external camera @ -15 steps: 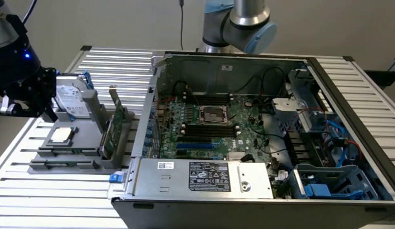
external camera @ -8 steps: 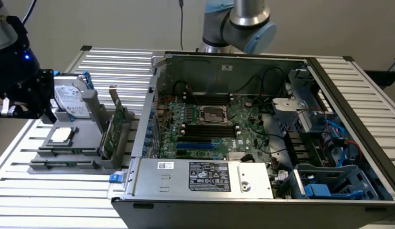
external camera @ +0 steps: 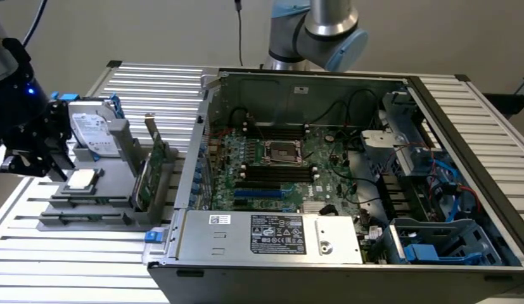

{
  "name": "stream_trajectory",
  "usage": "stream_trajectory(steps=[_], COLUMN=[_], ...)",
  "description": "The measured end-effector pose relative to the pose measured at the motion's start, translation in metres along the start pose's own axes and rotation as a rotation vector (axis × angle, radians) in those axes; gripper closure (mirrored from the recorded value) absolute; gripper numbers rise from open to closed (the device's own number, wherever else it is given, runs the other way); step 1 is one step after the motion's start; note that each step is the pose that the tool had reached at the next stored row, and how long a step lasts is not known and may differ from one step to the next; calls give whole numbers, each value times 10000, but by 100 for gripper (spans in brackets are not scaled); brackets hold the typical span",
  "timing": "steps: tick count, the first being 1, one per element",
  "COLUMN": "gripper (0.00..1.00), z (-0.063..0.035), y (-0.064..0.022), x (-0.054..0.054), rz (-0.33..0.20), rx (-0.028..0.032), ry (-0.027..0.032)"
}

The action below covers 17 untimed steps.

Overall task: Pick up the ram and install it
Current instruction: 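Pick up the ram and move it above insertion slot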

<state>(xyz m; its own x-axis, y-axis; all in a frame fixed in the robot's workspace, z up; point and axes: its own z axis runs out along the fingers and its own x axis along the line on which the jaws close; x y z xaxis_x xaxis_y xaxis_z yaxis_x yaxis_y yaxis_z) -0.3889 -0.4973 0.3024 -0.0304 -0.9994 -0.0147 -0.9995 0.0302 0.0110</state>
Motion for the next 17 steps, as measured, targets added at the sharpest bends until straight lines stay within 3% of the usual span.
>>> stream_trajectory(steps=[4, 11, 17], gripper=[69, 69, 69], z=[74, 190, 300], y=[-4, -6, -6], x=[94, 106, 140], rz=[-73, -925, -998], rx=[-4, -22, -23], ry=[-7, 4, 4])
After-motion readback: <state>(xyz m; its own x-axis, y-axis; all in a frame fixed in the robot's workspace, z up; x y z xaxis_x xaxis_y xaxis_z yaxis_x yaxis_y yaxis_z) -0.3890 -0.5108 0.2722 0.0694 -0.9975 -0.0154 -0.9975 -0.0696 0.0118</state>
